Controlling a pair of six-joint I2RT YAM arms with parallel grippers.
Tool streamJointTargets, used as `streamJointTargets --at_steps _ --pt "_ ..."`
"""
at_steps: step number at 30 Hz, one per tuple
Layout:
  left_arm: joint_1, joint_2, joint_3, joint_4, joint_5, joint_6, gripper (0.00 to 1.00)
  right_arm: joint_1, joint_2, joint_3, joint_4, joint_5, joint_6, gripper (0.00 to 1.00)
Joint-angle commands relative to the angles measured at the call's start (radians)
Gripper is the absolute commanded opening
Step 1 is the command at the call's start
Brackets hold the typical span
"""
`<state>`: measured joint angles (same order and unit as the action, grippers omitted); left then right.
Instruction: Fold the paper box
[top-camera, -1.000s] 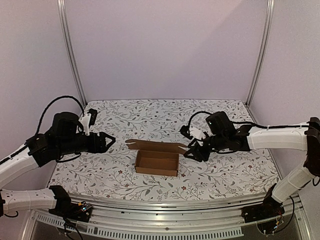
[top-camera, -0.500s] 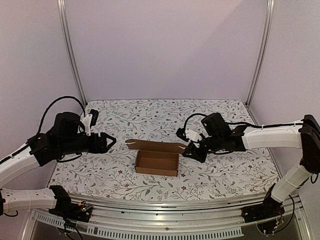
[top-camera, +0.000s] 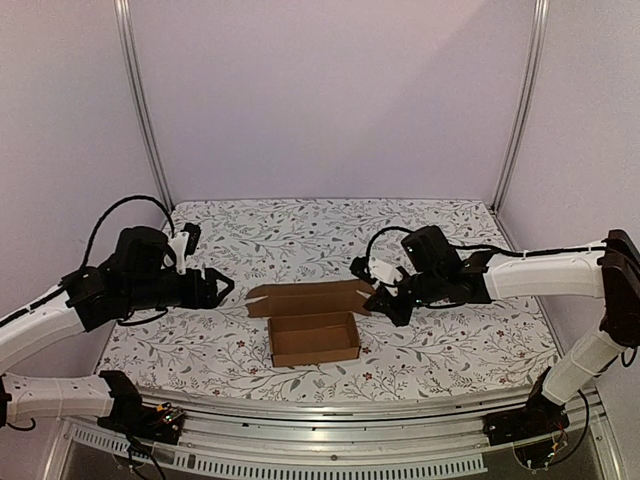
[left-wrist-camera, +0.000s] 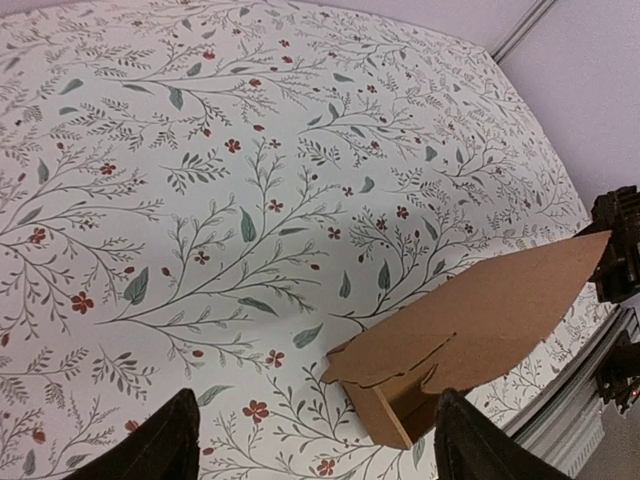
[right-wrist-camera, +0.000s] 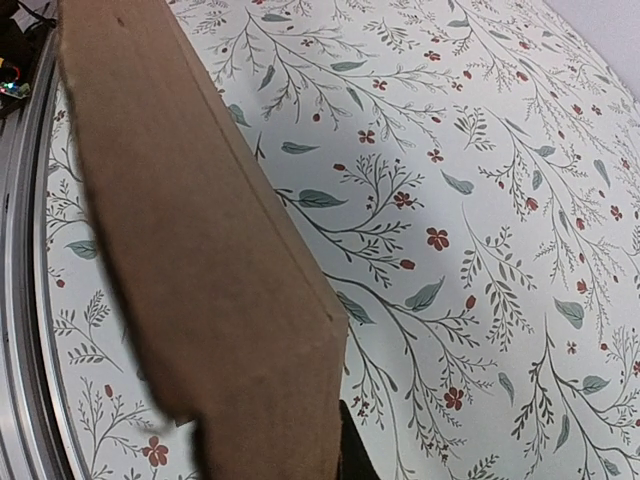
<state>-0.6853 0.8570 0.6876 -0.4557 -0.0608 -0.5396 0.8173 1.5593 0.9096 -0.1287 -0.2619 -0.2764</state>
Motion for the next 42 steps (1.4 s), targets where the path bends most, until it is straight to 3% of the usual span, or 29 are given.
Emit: streamJointTargets --at_steps 1,16,23,29,35,42 --pt "-0.002 0.040 -0.032 0.039 0.016 -0.020 0.79 0.007 -0.025 -0.006 -0.032 -0.007 -0.017 0.00" --pt "-0.012 0.114 -0.131 0.201 0.161 0.010 0.78 0.008 -0.030 0.029 -0.129 -0.001 0.013 0.00" --pt "-0.020 0.164 -0.171 0.327 0.103 0.102 0.78 0.009 -0.033 0.053 -0.211 -0.017 0.004 0.00" --pt "-0.020 0.175 -0.218 0.507 0.155 0.212 0.78 0.011 -0.036 0.082 -0.271 -0.043 0.008 0.00" --pt "-0.020 0.220 -0.225 0.596 0.212 0.300 0.74 0.012 -0.048 0.081 -0.297 -0.064 0.008 0.00" --pt "-0.020 0.337 -0.176 0.601 0.281 0.367 0.57 0.014 -0.054 0.081 -0.299 -0.088 0.012 0.00"
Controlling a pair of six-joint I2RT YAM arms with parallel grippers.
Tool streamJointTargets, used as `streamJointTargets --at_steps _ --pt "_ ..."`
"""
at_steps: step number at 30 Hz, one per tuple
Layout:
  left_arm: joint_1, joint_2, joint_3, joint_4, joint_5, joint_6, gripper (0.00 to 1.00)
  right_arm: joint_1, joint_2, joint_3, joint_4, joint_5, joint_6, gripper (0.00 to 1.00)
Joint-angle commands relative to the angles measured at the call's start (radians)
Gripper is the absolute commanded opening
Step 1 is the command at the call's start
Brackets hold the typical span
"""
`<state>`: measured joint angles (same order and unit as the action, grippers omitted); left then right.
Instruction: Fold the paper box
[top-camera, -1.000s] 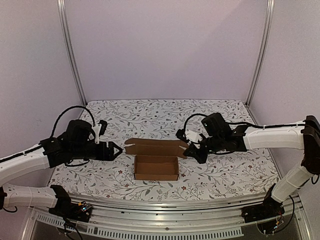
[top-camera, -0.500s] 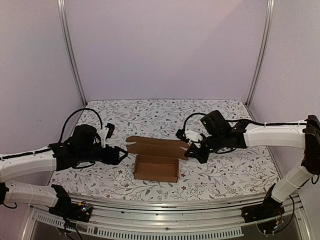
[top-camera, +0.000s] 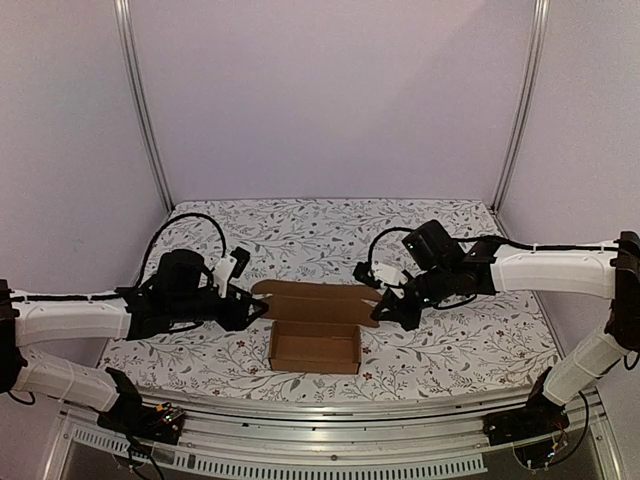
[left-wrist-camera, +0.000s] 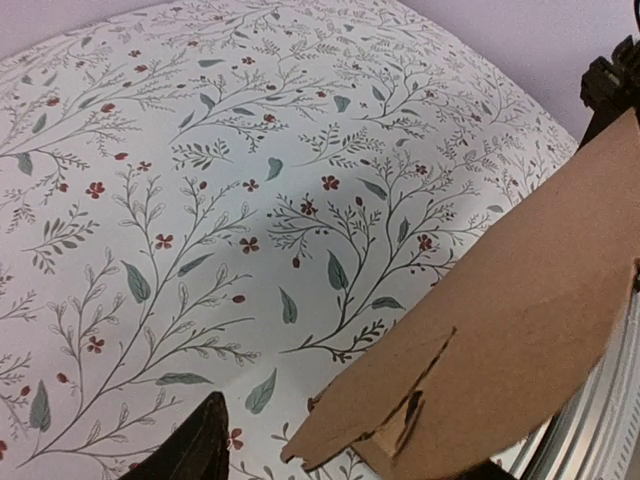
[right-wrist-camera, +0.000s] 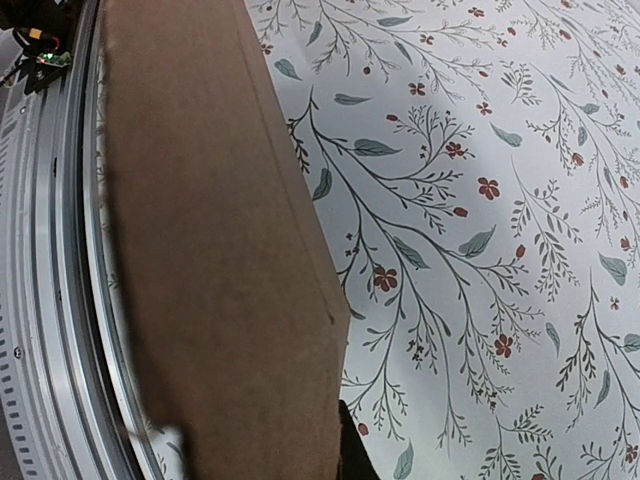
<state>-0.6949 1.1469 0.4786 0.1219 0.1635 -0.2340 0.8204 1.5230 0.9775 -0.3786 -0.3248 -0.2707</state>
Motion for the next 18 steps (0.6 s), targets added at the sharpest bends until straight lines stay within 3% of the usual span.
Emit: streamJointTargets --at_steps 1,18 --pt "-0.011 0.057 0.038 0.022 0.067 0.066 0.55 0.011 -0.017 0.013 -0.048 -0.026 0.007 0.00" --pt "-0.018 -0.033 0.003 0.008 0.038 0.060 0.35 0.014 0.000 0.013 -0.035 -0.001 0.016 0.00"
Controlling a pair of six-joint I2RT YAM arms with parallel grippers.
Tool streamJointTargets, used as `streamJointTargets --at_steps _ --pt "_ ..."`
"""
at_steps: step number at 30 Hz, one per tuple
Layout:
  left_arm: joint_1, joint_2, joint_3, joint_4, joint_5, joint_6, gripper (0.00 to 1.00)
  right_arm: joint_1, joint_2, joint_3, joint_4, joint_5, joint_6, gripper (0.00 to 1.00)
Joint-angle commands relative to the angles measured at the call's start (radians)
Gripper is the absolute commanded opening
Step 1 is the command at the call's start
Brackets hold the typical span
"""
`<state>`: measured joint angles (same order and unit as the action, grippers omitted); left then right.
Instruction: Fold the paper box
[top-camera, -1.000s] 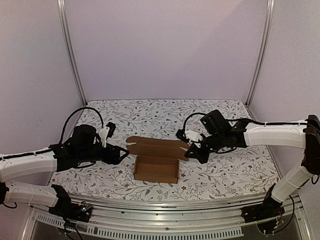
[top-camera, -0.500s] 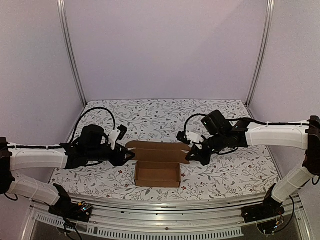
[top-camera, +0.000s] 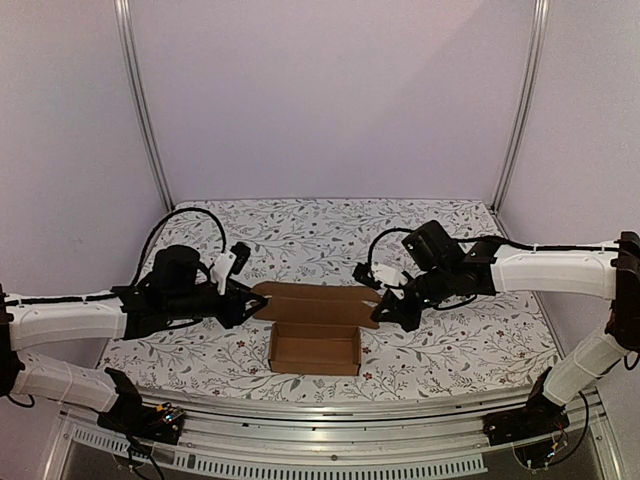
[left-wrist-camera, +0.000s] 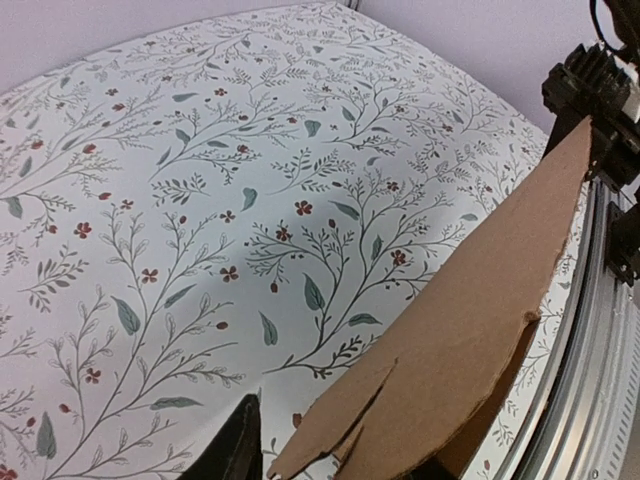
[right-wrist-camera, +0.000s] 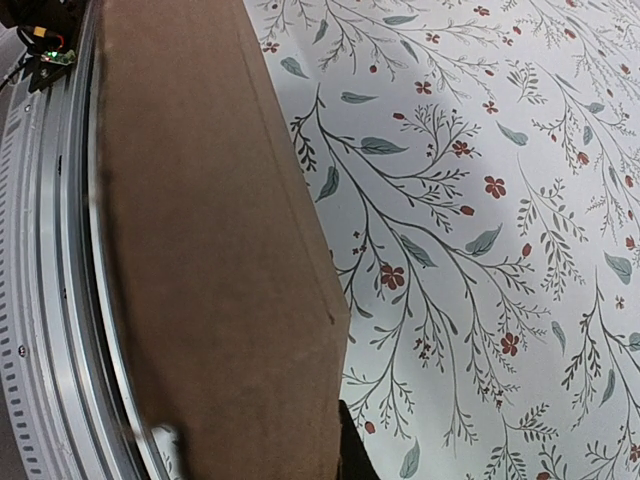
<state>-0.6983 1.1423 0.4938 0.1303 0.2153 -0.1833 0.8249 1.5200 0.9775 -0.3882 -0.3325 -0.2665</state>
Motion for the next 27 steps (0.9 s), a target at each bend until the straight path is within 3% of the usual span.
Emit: streamJointTargets --at_steps 1,19,27 --pt "-0.016 -0.031 -0.014 0.000 -0.012 0.008 0.34 0.009 0.003 0.015 -0.025 0.007 0.012 0.00" --pt "-0.018 0.022 -0.018 -0.026 -0.029 0.011 0.32 0.011 0.000 0.016 -0.020 0.006 0.024 0.00" --pt "-0.021 0.030 0.000 -0.051 -0.026 0.008 0.20 0.012 0.002 0.018 -0.012 0.015 0.031 0.01"
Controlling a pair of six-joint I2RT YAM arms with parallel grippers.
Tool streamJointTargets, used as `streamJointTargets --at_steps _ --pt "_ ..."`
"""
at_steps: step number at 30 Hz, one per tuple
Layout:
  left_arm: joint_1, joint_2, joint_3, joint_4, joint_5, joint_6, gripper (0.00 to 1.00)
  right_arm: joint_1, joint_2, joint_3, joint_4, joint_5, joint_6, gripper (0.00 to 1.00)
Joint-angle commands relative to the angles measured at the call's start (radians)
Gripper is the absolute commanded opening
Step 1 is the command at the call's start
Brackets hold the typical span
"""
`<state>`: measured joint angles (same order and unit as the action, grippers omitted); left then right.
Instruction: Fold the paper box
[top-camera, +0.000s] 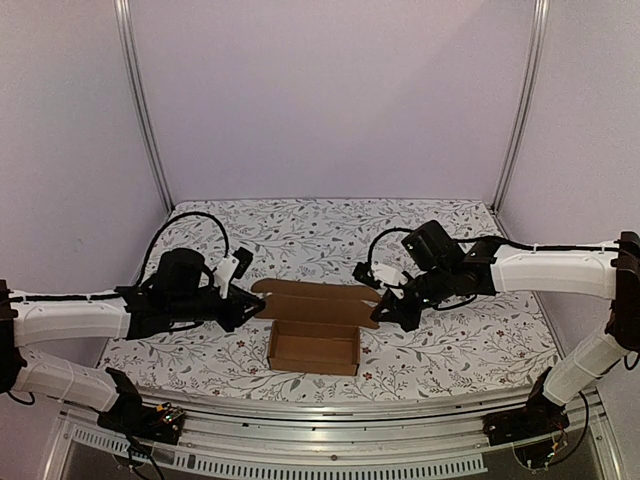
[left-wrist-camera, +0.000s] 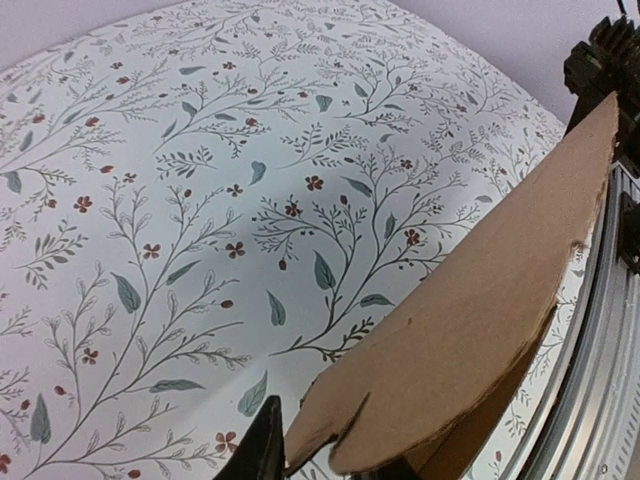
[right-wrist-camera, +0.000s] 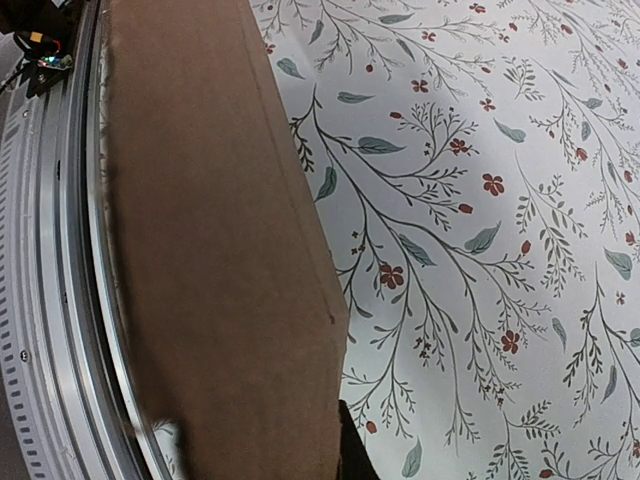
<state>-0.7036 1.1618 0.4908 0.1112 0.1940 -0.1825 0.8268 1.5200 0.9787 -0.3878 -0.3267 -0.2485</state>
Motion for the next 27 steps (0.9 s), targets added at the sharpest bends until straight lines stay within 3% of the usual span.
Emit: streamJointTargets --at_steps 1,9,15,27 --pt "-0.017 0.011 0.006 -0.039 -0.005 0.005 0.19 0.011 0.001 0.017 -0.011 0.012 0.014 0.01" --pt "-0.025 0.008 0.012 -0.058 -0.022 -0.004 0.11 0.016 0.005 0.016 0.005 0.030 0.028 0.01" --pt "-0.042 0.020 0.024 -0.065 -0.051 -0.022 0.00 0.031 0.009 0.015 0.024 0.072 0.050 0.00" --pt "-0.155 0.027 0.063 -0.088 -0.260 -0.122 0.00 0.178 0.052 0.046 0.072 0.382 0.212 0.00"
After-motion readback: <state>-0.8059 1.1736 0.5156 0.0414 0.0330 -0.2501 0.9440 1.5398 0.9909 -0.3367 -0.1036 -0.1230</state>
